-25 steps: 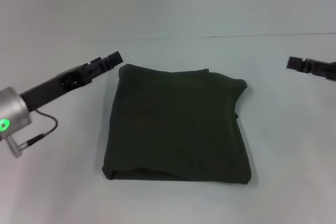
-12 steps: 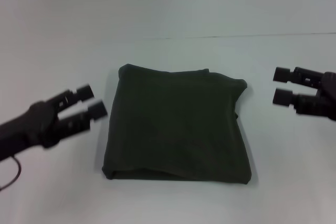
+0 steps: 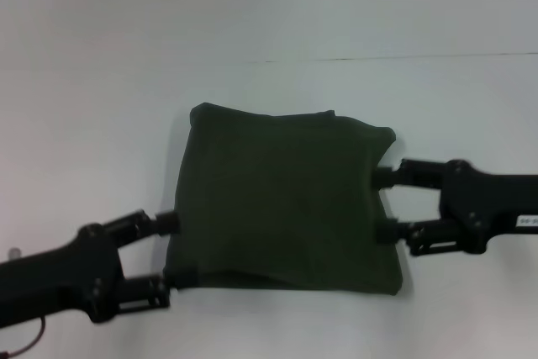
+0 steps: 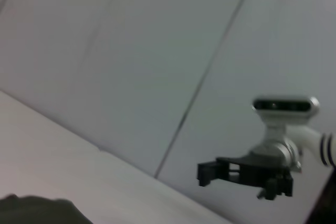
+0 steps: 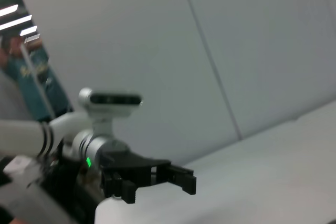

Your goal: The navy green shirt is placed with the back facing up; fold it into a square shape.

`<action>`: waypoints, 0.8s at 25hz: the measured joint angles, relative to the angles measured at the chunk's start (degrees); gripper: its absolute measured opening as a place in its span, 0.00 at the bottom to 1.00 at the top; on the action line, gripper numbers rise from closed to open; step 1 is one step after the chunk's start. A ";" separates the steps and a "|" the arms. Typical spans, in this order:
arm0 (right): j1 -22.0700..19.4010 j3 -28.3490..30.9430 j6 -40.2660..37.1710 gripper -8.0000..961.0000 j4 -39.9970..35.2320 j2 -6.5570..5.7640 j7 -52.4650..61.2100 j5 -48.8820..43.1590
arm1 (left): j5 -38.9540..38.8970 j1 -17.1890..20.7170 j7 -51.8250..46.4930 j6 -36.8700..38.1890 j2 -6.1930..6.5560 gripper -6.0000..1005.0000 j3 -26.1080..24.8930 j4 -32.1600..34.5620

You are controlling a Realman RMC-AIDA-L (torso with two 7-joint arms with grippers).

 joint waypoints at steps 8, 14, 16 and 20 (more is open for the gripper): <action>2.38 -5.02 3.21 0.95 0.24 0.71 3.06 -5.43 | 7.31 -1.78 0.66 1.09 0.15 0.90 2.61 0.36; 2.69 -4.89 3.69 0.95 0.14 0.89 3.61 -6.14 | 7.41 -1.80 0.59 1.21 0.27 0.90 2.59 0.38; 2.66 -4.80 3.58 0.95 0.01 0.90 3.62 -6.14 | 7.45 -1.80 0.59 1.22 0.27 0.90 2.59 0.38; 2.67 -4.77 3.58 0.95 -0.02 0.91 3.68 -6.14 | 7.47 -1.78 0.59 1.24 0.27 0.90 2.62 0.38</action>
